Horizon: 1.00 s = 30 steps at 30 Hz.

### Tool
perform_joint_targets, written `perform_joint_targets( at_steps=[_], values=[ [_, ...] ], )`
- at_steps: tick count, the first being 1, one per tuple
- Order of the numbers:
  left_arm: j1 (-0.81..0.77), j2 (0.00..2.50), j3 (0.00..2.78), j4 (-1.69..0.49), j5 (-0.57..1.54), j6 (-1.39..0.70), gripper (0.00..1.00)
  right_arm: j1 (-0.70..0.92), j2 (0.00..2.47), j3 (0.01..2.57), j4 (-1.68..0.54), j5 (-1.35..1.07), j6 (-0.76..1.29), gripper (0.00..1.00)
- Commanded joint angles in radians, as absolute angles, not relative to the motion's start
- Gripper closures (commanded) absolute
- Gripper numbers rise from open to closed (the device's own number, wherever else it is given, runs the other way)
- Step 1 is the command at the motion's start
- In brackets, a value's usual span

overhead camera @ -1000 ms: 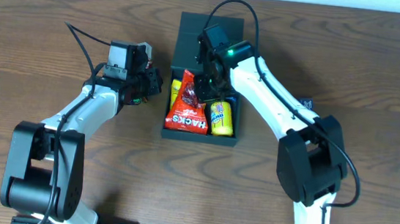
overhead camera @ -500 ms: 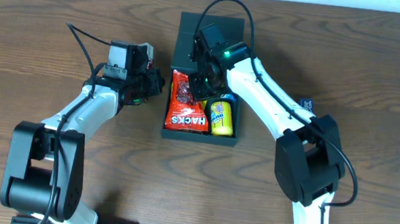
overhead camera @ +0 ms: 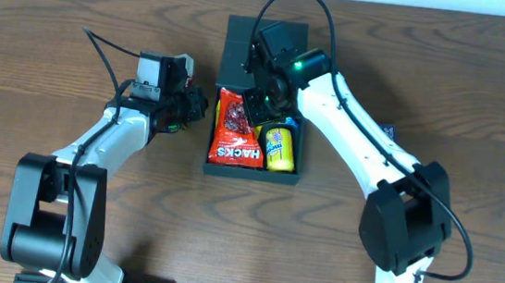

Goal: Pack container

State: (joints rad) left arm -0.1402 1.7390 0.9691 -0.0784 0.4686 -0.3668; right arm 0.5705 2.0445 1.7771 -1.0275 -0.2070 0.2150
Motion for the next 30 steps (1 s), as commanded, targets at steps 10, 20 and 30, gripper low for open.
perform_joint_targets(
  at_steps=[10, 20, 30],
  values=[
    [-0.140, 1.721, 0.984, -0.078, 0.479, -0.363, 0.94, 0.595, 2.121, 1.757, -0.964, -0.270, 0.159, 0.99],
    [-0.140, 1.721, 0.984, -0.078, 0.480, -0.363, 0.94, 0.598, 2.218, 1.759, -0.921, -0.289, 0.159, 0.99],
    [-0.140, 1.721, 0.985, -0.078, 0.479, -0.363, 0.94, 0.532, 2.197, 1.971, -1.080, -0.296, 0.113, 0.99]
  ],
)
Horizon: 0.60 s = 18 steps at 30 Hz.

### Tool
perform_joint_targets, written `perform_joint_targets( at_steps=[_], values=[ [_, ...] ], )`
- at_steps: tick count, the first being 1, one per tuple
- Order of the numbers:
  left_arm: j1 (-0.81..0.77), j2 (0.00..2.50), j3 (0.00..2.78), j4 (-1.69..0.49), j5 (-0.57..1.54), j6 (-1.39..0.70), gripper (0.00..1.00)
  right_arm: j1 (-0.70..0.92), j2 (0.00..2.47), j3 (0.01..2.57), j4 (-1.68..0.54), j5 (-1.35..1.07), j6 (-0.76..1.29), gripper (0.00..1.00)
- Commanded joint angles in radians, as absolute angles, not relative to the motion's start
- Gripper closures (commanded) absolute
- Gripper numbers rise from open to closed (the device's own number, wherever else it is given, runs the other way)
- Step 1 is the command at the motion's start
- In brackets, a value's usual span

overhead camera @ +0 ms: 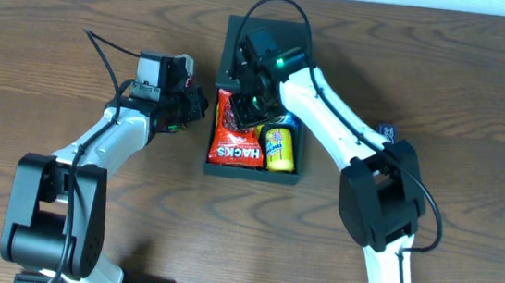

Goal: Pack container

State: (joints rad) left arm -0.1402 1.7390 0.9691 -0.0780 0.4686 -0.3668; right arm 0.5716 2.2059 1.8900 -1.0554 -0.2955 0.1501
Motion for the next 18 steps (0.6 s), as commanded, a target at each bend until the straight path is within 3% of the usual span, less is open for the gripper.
perform_joint_targets(
  at_steps=[1, 12, 18],
  values=[
    [-0.140, 1.721, 0.985, -0.078, 0.479, -0.363, 0.94, 0.519, 2.184, 2.003, -1.102, -0.295, 0.103, 0.99],
    [-0.140, 1.721, 0.984, -0.078, 0.479, -0.363, 0.94, 0.248, 2.038, 2.104, -1.225, -0.044, 0.091, 0.98],
    [-0.140, 1.721, 0.984, -0.078, 0.479, -0.363, 0.94, 0.093, 2.048, 1.970, -1.258, 0.080, 0.089, 0.99]
  ],
)
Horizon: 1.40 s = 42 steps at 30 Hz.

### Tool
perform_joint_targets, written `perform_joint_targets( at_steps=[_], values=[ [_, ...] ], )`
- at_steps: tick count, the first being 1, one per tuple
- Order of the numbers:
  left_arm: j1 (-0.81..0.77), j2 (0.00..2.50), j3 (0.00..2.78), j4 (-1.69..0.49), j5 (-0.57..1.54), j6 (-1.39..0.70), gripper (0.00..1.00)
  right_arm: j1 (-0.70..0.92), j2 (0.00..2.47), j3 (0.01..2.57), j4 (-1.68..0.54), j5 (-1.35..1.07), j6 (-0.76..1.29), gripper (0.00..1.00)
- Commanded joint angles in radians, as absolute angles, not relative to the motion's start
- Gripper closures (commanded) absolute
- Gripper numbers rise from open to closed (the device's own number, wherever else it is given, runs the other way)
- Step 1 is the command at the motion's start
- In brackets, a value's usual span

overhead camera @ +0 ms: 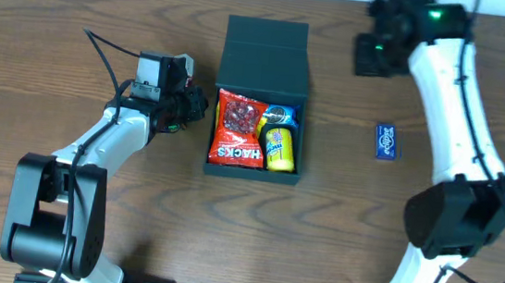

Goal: Pack container
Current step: 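Grasp the blue Eclipse mints tin with the right gripper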

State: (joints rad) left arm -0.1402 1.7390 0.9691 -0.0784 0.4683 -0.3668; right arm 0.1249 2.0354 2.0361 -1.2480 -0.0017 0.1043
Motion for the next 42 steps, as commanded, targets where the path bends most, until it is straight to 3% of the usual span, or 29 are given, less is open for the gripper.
perform_joint_targets(
  at_steps=[1, 5, 10, 12, 29, 34, 42],
  values=[
    [-0.140, 1.721, 0.984, -0.078, 0.479, -0.363, 0.94, 0.072, 2.048, 1.939, -1.258, 0.078, 0.093, 0.98],
    [-0.140, 1.721, 0.985, -0.078, 0.479, -0.363, 0.94, 0.018, 2.048, 1.831, -1.234, 0.089, 0.104, 0.90],
    [-0.140, 1.721, 0.984, -0.078, 0.479, -0.363, 0.95, -0.036, 2.048, 1.707, -1.176, 0.141, 0.104, 0.51],
    [-0.140, 1.721, 0.984, -0.078, 0.479, -0.363, 0.94, -0.046, 2.048, 1.655, -1.149, 0.136, 0.096, 0.45],
    [-0.140, 1.721, 0.984, -0.078, 0.480, -0.363, 0.94, -0.044, 2.048, 1.383, -0.900, 0.026, 0.022, 0.41],
    [-0.140, 1.721, 0.984, -0.078, 0.480, -0.363, 0.94, -0.045, 2.048, 1.378, -0.882, 0.026, 0.021, 0.60],
    [-0.140, 1.721, 0.985, -0.078, 0.480, -0.363, 0.94, -0.042, 2.048, 1.395, -0.913, -0.006, 0.055, 0.68]
  ],
)
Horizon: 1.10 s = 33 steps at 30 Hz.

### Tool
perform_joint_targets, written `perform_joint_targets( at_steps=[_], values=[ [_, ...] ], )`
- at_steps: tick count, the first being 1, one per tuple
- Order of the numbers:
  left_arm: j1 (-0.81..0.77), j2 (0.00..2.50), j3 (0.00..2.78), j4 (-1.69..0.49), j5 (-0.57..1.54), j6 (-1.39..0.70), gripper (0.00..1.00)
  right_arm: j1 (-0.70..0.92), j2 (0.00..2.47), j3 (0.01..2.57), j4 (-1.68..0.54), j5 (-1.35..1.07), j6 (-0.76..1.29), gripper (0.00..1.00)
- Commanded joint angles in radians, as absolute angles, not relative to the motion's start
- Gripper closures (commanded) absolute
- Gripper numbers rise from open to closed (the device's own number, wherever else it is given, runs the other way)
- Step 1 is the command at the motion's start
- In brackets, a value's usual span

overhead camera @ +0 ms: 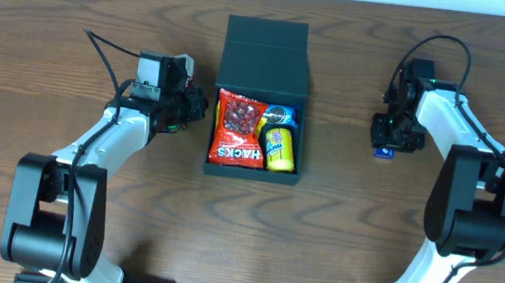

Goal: Pack container
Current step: 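Grasp the blue Eclipse mints tin with the right gripper, then carry the mints tin into the box beside the yellow tube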

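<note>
The dark container [301, 137] sits mid-table with its lid [266, 45] folded back. Inside lie a red HACKS bag [237, 133], a yellow packet [279, 151] and a blue-and-white packet [278, 116]. My right gripper [391, 134] is low over a small blue packet [383, 153] on the table to the right of the container; only the packet's near end shows beneath it, and the fingers' spread is hidden. My left gripper [196, 108] rests just left of the container, holding nothing that I can see.
The table [61, 12] is brown wood. A black cable [103, 48] loops up behind the left arm. Both arm bases stand at the near edge, and a dark rail runs along it.
My right arm has come down from the far right of the table, behind the blue packet, and its gripper now sits over that packet. The left arm and the container's contents are unchanged.
My right gripper was first inside the container, over its far right part, then over the red bag. Then it was away at the far right, and a blue-and-white packet showed in the container. Now it is over the small blue packet. The left arm never moved.
</note>
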State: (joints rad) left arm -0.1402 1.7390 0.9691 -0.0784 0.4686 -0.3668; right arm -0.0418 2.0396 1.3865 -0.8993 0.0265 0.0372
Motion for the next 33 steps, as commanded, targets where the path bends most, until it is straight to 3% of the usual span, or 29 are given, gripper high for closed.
perform_joint_targets(
  at_steps=[1, 9, 17, 33],
  values=[
    [-0.140, 1.721, 0.984, -0.078, 0.480, -0.363, 0.94, -0.039, 2.047, 1.414, -0.936, -0.041, 0.055, 0.71],
    [-0.140, 1.721, 0.984, -0.078, 0.480, -0.363, 0.94, 0.017, 2.046, 1.664, -1.142, -0.249, 0.037, 0.82],
    [-0.140, 1.721, 0.985, -0.078, 0.479, -0.363, 0.94, 0.197, 2.046, 1.923, -1.345, -0.296, 0.002, 0.84],
    [-0.140, 1.721, 0.985, -0.080, 0.468, -0.363, 0.94, 0.462, 2.048, 1.819, -1.335, -0.207, 0.052, 0.80]
  ],
)
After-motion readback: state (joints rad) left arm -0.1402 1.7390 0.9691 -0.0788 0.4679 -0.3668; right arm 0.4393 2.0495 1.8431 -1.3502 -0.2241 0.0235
